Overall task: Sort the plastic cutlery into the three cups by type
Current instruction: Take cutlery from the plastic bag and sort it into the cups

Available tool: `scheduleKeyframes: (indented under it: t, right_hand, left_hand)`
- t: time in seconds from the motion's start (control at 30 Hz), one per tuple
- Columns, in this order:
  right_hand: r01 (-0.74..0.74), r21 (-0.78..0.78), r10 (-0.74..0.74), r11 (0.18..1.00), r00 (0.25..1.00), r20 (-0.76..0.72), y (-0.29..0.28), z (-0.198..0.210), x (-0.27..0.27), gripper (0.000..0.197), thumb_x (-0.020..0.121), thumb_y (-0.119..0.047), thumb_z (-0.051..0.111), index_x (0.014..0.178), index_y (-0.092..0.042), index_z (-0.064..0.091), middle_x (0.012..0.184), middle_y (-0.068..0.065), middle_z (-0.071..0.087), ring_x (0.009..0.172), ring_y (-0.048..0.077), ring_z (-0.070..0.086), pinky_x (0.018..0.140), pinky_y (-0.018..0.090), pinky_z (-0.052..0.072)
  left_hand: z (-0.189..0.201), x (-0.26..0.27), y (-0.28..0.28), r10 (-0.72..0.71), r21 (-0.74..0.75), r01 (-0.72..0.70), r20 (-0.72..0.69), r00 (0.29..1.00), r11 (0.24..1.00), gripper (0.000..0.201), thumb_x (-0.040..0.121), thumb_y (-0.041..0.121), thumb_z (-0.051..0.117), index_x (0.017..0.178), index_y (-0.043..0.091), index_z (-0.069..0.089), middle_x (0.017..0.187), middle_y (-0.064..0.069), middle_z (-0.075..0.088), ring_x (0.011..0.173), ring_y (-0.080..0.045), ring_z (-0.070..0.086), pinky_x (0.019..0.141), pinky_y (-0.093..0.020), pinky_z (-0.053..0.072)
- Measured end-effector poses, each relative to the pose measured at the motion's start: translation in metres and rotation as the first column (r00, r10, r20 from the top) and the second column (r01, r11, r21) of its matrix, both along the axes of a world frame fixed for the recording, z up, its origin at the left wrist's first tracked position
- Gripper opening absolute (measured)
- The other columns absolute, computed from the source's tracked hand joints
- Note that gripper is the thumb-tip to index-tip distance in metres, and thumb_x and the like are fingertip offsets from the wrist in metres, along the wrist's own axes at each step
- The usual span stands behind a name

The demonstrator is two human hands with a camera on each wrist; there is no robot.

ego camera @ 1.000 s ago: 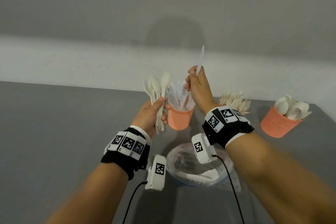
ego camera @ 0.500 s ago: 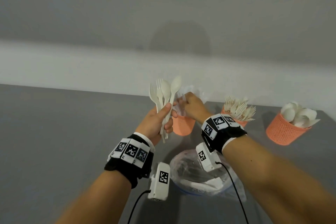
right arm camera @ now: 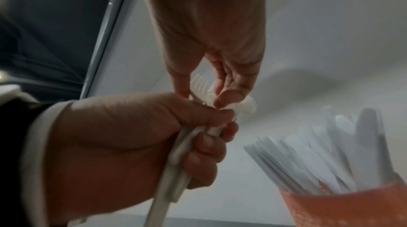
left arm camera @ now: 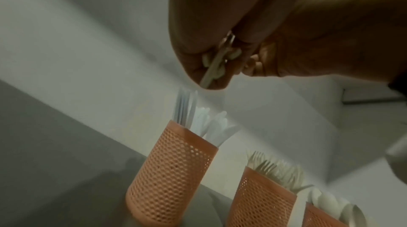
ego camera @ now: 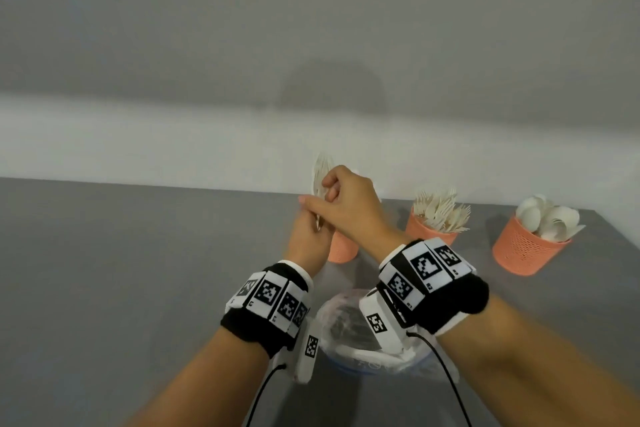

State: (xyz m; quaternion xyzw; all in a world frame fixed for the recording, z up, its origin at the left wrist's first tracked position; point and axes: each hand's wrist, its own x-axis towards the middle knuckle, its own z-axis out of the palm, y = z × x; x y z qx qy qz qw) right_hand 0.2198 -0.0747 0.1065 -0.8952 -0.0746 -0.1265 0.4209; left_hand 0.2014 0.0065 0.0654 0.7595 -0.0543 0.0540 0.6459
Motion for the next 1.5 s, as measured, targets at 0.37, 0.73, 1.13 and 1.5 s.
scheduleKeyframes:
  t: [0.37,0.73,1.13,1.5]
  right_hand:
    - [0.054,0.598,0.099,0.8,0.97,-0.221,-0.024,-0.008,-0.008,0.024,0.095,-0.015,0.049,0.11,0.002,0.058,0.09,0.017,0.065,0.077,0.023,0.064,0.07,0.032,0.055]
    - [0.171,0.68,0.07,0.713,0.948,-0.311,-0.046,-0.006,-0.018,0.022,0.095,-0.014,0.051,0.108,0.001,0.06,0.105,0.025,0.067,0.093,0.032,0.066,0.087,0.046,0.053]
    - [0.207,0.822,-0.048,0.53,0.976,-0.215,-0.121,0.001,-0.048,0.013,0.099,-0.002,0.036,0.11,-0.007,0.042,0.074,0.011,0.058,0.053,0.015,0.063,0.058,0.029,0.057]
    - [0.348,0.784,-0.652,0.514,0.752,0.093,-0.309,0.024,-0.043,0.027,0.095,-0.002,0.027,0.093,-0.024,0.042,0.07,-0.002,0.048,0.06,0.012,0.053,0.07,0.024,0.047]
  left_hand:
    - [-0.009,-0.001,-0.011,-0.077,0.086,0.07,0.087,0.993,0.994,0.075,0.082,0.029,0.054,0.148,0.02,0.02,0.122,-0.007,0.039,0.112,-0.011,0.044,0.096,-0.019,0.031]
    - [-0.005,-0.02,-0.029,-0.203,0.262,0.161,0.142,0.969,0.951,0.07,0.092,0.023,0.049,0.149,0.018,0.009,0.12,-0.003,0.029,0.117,-0.016,0.039,0.104,-0.021,0.036]
    - [-0.004,-0.025,-0.069,-0.075,-0.281,0.044,-0.098,0.992,0.959,0.029,0.094,0.001,0.041,0.116,0.021,0.046,0.086,-0.006,0.056,0.056,-0.011,0.059,0.051,-0.021,0.051]
    - [0.004,-0.029,-0.122,-0.239,-0.478,0.117,-0.204,0.949,0.871,0.026,0.1,0.008,0.031,0.081,0.01,0.049,0.07,-0.001,0.04,0.038,-0.001,0.035,0.035,-0.013,0.028]
